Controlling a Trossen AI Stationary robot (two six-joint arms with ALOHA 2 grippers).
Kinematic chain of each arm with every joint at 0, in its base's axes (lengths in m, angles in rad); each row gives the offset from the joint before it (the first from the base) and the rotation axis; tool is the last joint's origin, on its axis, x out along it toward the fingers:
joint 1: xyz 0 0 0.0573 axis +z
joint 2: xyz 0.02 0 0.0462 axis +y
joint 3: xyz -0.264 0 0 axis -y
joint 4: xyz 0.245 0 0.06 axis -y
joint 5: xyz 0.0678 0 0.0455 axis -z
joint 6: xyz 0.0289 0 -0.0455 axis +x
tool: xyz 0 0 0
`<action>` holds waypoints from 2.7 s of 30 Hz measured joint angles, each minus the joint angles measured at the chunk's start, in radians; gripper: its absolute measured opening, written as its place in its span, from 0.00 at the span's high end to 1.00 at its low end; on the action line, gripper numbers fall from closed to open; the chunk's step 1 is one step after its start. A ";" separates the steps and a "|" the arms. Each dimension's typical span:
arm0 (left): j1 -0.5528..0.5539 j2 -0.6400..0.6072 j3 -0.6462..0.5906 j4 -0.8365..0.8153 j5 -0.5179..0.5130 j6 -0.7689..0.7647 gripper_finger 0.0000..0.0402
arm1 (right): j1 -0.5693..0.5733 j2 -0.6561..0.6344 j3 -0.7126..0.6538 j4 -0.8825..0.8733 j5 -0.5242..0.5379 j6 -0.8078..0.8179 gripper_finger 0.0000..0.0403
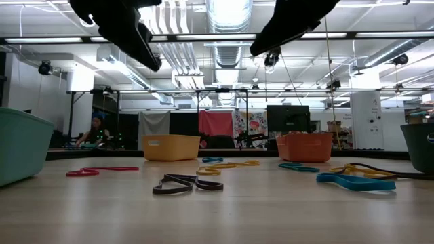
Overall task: Sort rubber bands into baskets
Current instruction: Put the yellow rubber band into the green bin
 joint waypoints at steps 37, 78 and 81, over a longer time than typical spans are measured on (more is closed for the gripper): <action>0.001 0.486 0.001 0.401 -0.055 -0.281 0.60 | -0.010 -0.318 -0.213 -0.006 -0.031 0.120 0.65; 0.014 0.661 0.005 0.602 -0.057 -0.303 0.93 | -0.010 -0.318 -0.214 -0.006 -0.035 0.191 0.62; 0.014 0.662 0.005 0.601 -0.062 -0.300 0.99 | -0.010 -0.318 -0.214 -0.006 -0.035 0.191 0.62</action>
